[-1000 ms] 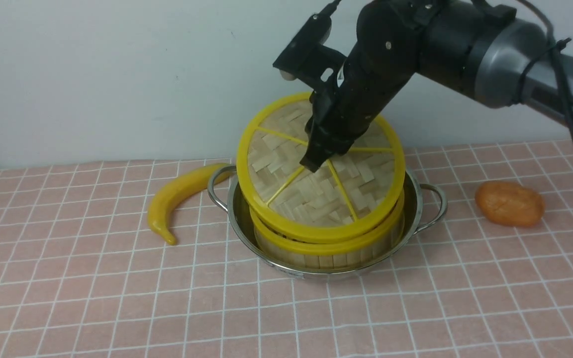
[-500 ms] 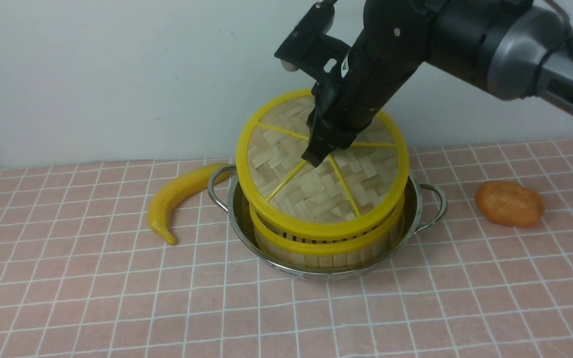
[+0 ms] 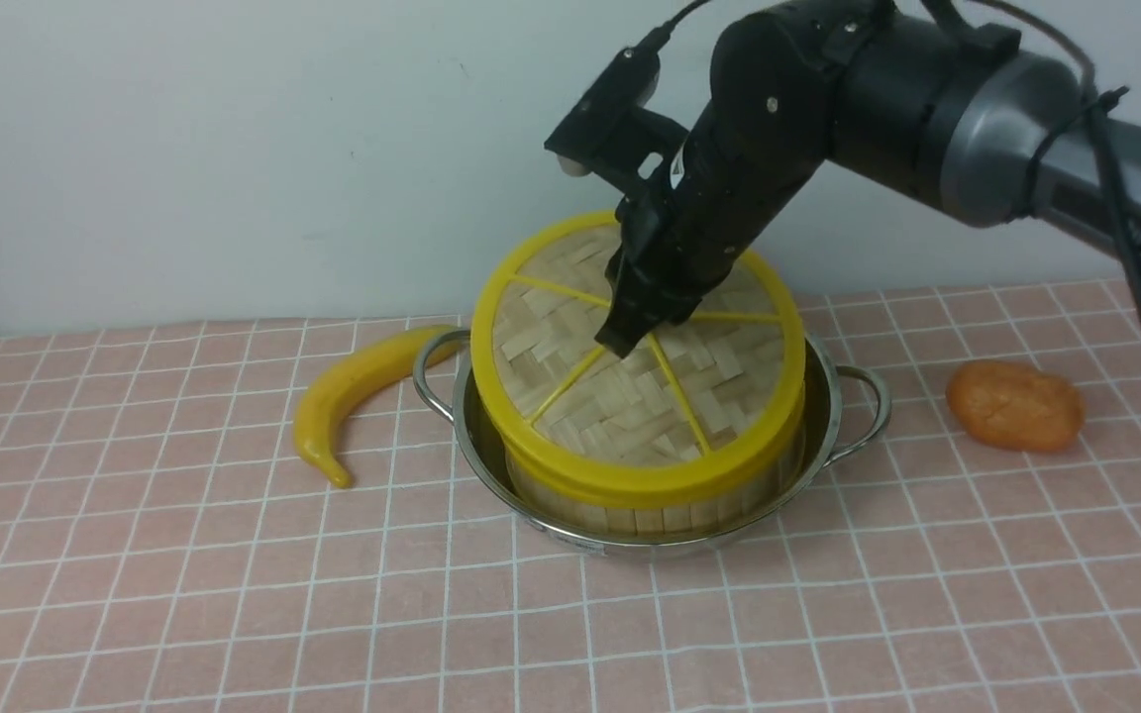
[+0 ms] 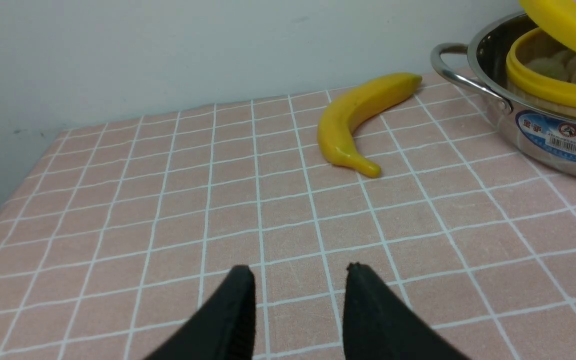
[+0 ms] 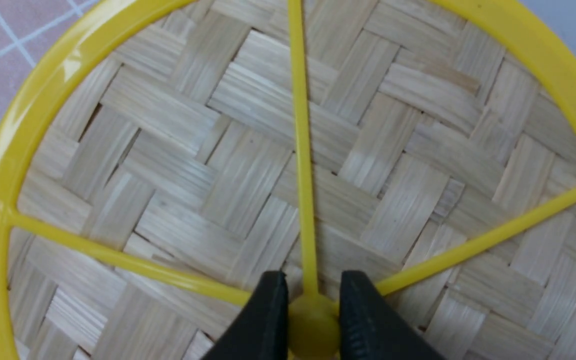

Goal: Place the steamer in the pot on the pink tablecloth, and put the lid on the steamer.
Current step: 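Place the bamboo steamer lid onto the steamer basket in the pot with the right gripper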

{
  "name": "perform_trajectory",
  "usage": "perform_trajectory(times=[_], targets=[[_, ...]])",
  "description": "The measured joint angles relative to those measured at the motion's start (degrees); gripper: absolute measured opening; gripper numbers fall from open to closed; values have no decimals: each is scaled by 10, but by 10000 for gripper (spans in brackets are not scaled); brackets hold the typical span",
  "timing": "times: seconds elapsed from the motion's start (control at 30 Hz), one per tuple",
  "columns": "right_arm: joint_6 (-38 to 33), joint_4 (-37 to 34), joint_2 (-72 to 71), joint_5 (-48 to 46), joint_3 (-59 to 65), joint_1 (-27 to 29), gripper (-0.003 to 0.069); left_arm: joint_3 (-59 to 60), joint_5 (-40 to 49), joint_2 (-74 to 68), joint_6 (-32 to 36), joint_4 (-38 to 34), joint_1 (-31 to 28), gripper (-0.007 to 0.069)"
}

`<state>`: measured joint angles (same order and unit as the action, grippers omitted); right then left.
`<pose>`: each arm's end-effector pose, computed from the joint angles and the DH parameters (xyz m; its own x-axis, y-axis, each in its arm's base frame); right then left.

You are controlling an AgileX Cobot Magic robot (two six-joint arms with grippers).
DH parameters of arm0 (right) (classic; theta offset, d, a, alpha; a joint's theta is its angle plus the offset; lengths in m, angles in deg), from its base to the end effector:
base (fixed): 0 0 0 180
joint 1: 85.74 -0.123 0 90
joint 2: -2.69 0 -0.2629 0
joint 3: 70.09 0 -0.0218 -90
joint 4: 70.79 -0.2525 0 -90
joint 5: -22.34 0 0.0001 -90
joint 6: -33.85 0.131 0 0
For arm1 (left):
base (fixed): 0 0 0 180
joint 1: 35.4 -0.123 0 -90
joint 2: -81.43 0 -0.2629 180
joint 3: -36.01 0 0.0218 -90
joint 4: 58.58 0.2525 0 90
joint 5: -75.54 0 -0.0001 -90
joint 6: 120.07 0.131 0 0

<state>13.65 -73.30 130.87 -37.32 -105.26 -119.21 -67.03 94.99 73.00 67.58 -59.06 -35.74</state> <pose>0.3942 0.2666 0.2219 -0.5173 -0.7307 -0.4455 -0.7754 0.6205 -0.1173 0.1165 0.0003 0.1699 -0.2545 0.1238 -0.9591 0.0289 0.9923 0.1204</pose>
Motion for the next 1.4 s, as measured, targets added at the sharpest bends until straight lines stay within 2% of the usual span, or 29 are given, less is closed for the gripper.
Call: perform_trajectory(times=[0.43,0.8,0.93,1.13,1.4], targets=[[0,-1,9,10,0,1,145,0,0,0,0,0,0,243],[0,-7,15,25,0,35,145,0,0,0,0,0,0,243],[-14,-21,16,26,0,39,145,0,0,0,0,0,0,243],[-44,-92,16,30,0,39,145,0,0,0,0,0,0,243],[-46,-86,16,24,0,39,145,0,0,0,0,0,0,243]])
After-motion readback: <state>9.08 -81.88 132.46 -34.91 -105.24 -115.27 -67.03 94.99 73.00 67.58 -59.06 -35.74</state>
